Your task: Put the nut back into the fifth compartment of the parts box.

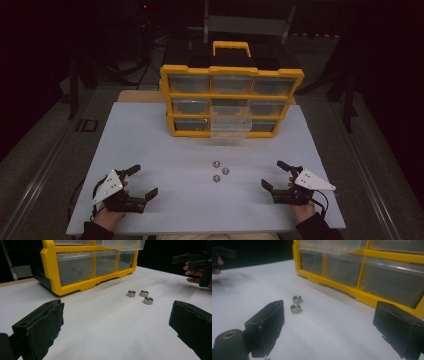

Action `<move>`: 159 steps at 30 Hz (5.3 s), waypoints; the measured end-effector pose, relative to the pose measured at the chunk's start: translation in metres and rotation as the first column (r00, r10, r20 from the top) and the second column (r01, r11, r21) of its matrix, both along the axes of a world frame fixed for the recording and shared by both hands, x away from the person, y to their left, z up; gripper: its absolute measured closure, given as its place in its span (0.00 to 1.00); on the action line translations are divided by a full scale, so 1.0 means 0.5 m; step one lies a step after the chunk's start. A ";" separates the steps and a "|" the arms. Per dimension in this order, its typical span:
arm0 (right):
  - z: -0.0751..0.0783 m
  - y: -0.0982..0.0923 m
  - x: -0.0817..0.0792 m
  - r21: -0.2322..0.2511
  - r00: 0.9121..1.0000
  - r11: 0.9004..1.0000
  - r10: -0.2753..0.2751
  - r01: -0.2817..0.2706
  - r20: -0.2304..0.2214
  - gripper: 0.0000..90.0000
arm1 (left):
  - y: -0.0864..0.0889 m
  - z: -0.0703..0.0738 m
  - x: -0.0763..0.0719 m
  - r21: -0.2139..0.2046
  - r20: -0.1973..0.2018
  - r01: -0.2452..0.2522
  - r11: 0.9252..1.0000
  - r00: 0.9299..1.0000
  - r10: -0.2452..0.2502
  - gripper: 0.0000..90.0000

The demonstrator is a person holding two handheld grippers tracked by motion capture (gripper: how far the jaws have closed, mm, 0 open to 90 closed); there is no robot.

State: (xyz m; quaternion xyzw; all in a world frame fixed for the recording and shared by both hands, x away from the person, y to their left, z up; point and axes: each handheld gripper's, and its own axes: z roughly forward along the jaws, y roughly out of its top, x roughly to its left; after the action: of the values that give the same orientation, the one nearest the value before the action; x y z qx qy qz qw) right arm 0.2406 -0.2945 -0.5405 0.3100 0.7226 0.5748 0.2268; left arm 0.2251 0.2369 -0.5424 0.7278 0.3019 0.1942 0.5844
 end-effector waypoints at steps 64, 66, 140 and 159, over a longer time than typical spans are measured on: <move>0.008 0.004 -0.002 0.003 1.000 1.000 0.029 -0.029 0.010 0.12 | -0.307 0.095 0.121 0.031 -0.174 0.312 0.950 0.937 -0.302 0.00; 0.008 0.004 -0.002 0.006 1.000 1.000 0.030 -0.030 0.009 0.12 | -0.312 0.094 0.124 0.032 -0.181 0.318 0.948 0.934 -0.307 0.00; 0.003 0.007 0.001 0.009 0.998 0.999 0.051 -0.051 -0.022 0.12 | -0.388 0.022 0.158 0.384 -0.368 0.381 0.841 0.899 -0.239 0.77; 0.002 0.008 0.001 0.008 0.998 0.999 0.052 -0.052 -0.025 0.12 | -0.332 0.117 0.133 0.353 -0.351 0.355 0.866 0.908 -0.229 0.77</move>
State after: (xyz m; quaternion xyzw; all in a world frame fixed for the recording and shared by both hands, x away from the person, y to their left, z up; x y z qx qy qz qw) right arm 0.2412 -0.2904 -0.5393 0.2992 0.7309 0.5793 0.2016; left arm 0.2917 0.0710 -0.4837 0.8919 0.2242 0.0495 0.3896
